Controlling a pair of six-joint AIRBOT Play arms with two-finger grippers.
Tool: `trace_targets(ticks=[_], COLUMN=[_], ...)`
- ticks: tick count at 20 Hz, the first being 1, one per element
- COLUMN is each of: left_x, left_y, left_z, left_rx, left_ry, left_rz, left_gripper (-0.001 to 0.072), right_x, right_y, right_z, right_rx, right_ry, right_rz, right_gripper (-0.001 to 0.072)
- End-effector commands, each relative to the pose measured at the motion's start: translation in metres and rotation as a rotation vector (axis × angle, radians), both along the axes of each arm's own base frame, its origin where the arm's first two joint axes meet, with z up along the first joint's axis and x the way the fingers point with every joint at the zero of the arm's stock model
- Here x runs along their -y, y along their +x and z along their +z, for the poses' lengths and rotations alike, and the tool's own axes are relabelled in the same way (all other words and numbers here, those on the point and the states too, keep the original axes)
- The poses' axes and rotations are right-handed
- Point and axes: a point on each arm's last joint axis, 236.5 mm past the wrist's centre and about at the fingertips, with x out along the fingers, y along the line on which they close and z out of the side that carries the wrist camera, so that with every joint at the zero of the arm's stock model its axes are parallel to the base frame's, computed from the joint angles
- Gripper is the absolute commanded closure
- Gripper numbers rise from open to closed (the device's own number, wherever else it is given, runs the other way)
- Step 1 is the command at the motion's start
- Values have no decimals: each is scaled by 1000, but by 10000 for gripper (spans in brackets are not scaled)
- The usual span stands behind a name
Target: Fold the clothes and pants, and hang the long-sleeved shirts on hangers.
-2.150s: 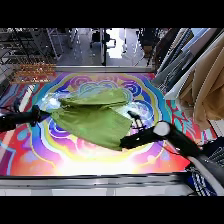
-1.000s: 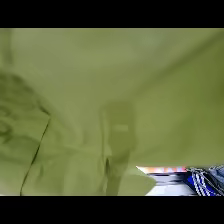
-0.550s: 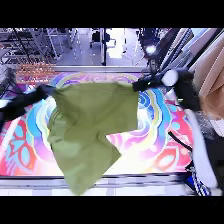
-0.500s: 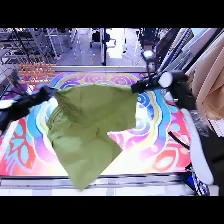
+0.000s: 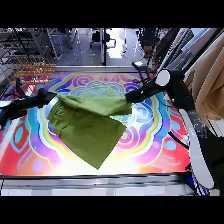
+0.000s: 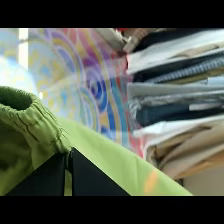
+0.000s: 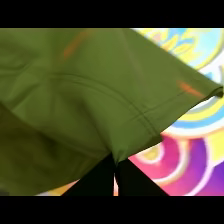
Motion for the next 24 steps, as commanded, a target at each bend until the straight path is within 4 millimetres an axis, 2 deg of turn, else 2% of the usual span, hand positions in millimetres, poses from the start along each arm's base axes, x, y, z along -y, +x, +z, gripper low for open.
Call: trace_targets(ticks=[1, 4, 7, 9, 11, 12, 14, 15, 16, 17, 18, 19, 20, 21, 23, 24], left_x=[-42, -77, -96, -97, -95, -100, -111, -115, -118, -121, -124, -127, -130, -133, -135, -130], left_y=[-48, -77, -107, -130, -148, -153, -155, -152, -151, -148, -142, -137, -130, -120, -103, -95], left_z=[-37, -69, -110, -136, -154, -162, -172, -172, -170, -166, -160, -150, -139, -124, -90, -73], left_rx=[-206, -314, -448, -549, -623, -651, -669, -659, -653, -641, -621, -595, -562, -518, -418, -369], left_ry=[42, 128, 218, 249, 246, 268, 310, 315, 312, 310, 306, 296, 284, 265, 210, 173], left_rz=[-52, -68, -125, -196, -253, -262, -245, -228, -218, -207, -192, -175, -154, -129, -81, -68], left_gripper=[703, 703, 702, 701, 701, 701, 681, 598, 562, 532, 368, 192, 155, 155, 156, 156], right_x=[-57, -103, -134, -138, -132, -132, -146, -155, -157, -155, -147, -136, -121, -103, -69, -60], right_y=[-99, -167, -230, -267, -296, -309, -328, -332, -331, -323, -307, -285, -264, -247, -232, -232], right_z=[-6, -37, -90, -130, -159, -165, -160, -152, -146, -141, -139, -139, -141, -146, -164, -174], right_rx=[-219, -326, -406, -460, -505, -517, -532, -542, -548, -544, -533, -521, -517, -526, -561, -580], right_ry=[40, -1, -66, -111, -154, -147, -59, -6, 23, 32, 25, 17, 18, 32, 84, 127], right_rz=[237, 402, 509, 540, 577, 627, 706, 721, 705, 671, 599, 481, 346, 197, -59, -162], right_gripper=[703, 703, 703, 703, 703, 702, 680, 498, 332, 305, 301, 243, 240, 241, 241, 241])
